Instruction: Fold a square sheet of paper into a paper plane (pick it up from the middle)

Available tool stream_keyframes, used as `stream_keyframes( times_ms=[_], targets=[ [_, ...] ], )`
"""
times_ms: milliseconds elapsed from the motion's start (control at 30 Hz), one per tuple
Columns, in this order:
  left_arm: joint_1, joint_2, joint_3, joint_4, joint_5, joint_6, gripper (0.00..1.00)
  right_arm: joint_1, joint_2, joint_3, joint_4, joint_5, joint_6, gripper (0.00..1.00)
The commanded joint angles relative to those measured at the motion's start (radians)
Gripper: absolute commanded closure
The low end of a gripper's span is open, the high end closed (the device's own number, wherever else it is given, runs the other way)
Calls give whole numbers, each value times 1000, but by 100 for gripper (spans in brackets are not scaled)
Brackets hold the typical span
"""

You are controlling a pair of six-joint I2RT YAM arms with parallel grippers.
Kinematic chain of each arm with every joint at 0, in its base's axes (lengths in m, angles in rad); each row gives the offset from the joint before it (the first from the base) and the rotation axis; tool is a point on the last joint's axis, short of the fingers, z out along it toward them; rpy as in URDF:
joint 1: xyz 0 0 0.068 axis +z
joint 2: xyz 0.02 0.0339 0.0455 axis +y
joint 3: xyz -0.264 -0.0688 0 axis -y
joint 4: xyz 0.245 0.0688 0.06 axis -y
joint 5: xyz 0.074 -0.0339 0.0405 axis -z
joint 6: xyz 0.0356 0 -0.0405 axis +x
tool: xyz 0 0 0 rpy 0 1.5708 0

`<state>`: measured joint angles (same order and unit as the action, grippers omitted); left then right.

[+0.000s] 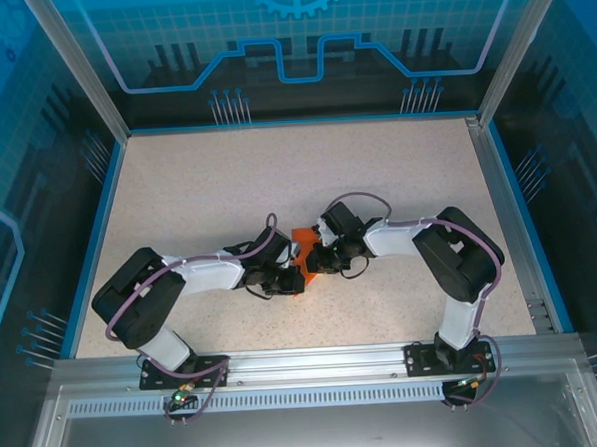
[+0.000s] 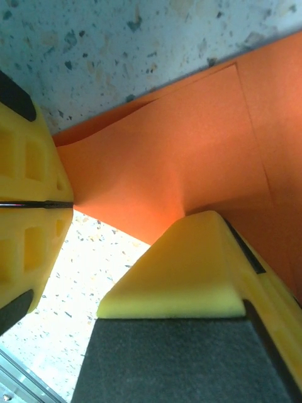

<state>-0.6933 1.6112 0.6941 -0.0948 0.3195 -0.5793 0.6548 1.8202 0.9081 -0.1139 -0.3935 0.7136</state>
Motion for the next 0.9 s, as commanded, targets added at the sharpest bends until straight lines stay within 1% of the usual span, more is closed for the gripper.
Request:
stream_keyframes(
  times_ms=[0,300,567,700,867],
  targets=[
    [8,16,-35,-58,-19,-16,91,8,51,-3,-74,99,-25,84],
    [8,-9,-83,-62,-23,-38,94,7,64,3,-99,125,-27,85],
    [11,-56,-150,-27,-8,-100,96,7,62,3,-113,139,-33,85],
    [28,-69,-178,6,36,-135,100,7,60,5,-116,140,-35,85],
    [54,-68,-192,-5,56,-158,100,8,59,3,-116,141,-36,85]
  ],
)
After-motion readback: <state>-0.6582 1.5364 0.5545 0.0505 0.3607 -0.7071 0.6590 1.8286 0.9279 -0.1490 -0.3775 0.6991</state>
